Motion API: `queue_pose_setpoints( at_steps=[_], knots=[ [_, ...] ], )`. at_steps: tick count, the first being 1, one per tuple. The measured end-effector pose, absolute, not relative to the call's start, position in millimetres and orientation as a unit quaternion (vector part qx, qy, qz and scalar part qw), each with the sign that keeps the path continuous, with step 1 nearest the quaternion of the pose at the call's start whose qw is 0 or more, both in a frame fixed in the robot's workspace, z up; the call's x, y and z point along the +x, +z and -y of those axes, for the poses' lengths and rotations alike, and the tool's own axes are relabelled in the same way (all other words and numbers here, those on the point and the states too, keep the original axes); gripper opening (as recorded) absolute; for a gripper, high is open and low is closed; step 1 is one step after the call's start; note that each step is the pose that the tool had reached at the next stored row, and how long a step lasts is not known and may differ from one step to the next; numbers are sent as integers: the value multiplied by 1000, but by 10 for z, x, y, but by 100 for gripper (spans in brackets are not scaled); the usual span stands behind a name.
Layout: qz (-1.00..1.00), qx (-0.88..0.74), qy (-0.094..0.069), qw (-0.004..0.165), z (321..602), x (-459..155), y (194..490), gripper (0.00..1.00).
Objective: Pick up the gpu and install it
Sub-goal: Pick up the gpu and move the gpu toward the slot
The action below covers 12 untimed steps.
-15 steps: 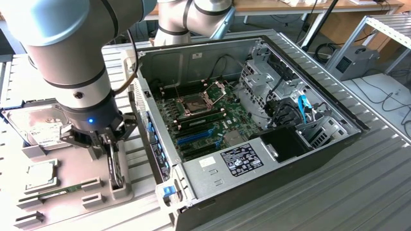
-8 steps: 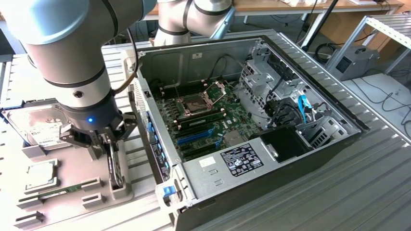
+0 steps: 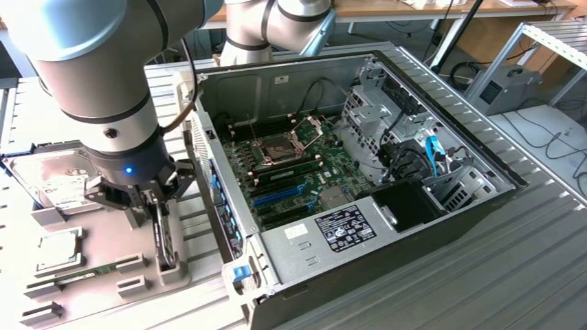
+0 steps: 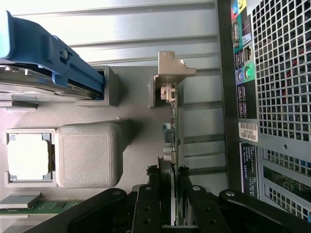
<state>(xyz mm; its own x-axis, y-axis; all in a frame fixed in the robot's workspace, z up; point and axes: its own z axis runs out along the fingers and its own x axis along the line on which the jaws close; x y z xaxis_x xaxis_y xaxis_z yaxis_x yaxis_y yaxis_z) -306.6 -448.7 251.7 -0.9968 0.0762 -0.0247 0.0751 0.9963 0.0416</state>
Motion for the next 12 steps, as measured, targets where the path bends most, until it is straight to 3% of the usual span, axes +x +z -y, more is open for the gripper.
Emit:
queue_pose_setpoints(
  at_steps=[12],
  knots=[
    [-999,38,20,13,4484,-3066,2565,26]
  ],
)
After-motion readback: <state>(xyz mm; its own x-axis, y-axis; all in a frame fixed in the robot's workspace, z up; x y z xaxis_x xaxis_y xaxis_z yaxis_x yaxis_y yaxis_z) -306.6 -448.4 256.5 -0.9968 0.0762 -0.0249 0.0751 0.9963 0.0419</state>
